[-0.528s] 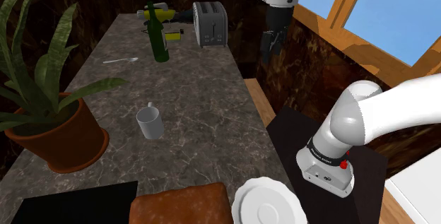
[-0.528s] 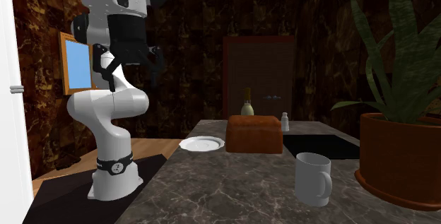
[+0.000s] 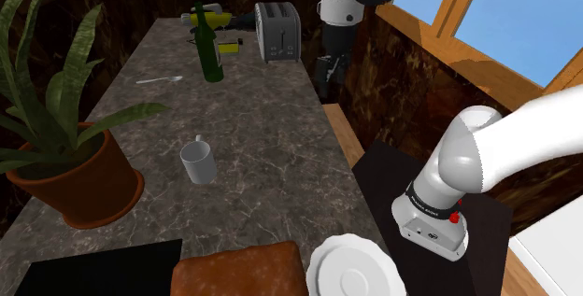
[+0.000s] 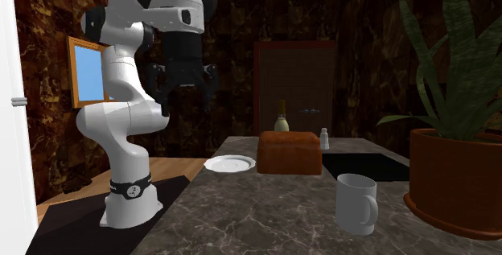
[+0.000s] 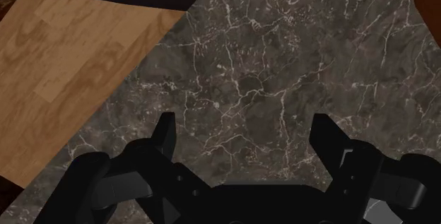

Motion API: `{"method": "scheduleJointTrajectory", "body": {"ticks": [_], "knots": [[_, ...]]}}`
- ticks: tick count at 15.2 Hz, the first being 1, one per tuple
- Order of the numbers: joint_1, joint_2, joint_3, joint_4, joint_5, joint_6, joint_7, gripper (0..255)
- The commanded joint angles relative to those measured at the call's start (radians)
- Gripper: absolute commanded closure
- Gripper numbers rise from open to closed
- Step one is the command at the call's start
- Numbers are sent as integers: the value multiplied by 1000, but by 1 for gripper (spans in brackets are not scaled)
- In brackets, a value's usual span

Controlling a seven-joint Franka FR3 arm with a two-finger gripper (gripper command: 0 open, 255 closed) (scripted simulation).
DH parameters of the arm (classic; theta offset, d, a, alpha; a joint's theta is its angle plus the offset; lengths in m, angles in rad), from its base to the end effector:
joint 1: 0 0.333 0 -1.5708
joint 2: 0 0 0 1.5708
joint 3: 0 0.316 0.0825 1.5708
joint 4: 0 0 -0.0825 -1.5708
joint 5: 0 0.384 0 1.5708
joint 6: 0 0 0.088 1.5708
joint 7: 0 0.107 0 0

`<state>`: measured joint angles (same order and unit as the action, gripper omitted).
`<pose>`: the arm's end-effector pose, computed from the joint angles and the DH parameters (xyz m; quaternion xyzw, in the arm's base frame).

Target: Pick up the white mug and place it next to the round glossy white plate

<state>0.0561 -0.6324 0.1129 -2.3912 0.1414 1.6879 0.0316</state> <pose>0.3456 0.0784 0.5315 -0.9976 -0.0457 0.0396 0.0332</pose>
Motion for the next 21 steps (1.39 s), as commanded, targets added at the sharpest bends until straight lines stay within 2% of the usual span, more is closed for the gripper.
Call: {"method": "scheduleJointTrajectory", "body": {"ticks": [1, 6, 11, 16, 21], "knots": [[13, 59, 37, 16, 14, 56, 31, 0], [37, 199, 124, 73, 23, 167, 109, 0], [54, 357, 205, 159, -3, 262, 197, 0], [72, 531, 276, 276, -73, 333, 301, 0], [110, 720, 322, 425, -182, 371, 415, 0]]}}
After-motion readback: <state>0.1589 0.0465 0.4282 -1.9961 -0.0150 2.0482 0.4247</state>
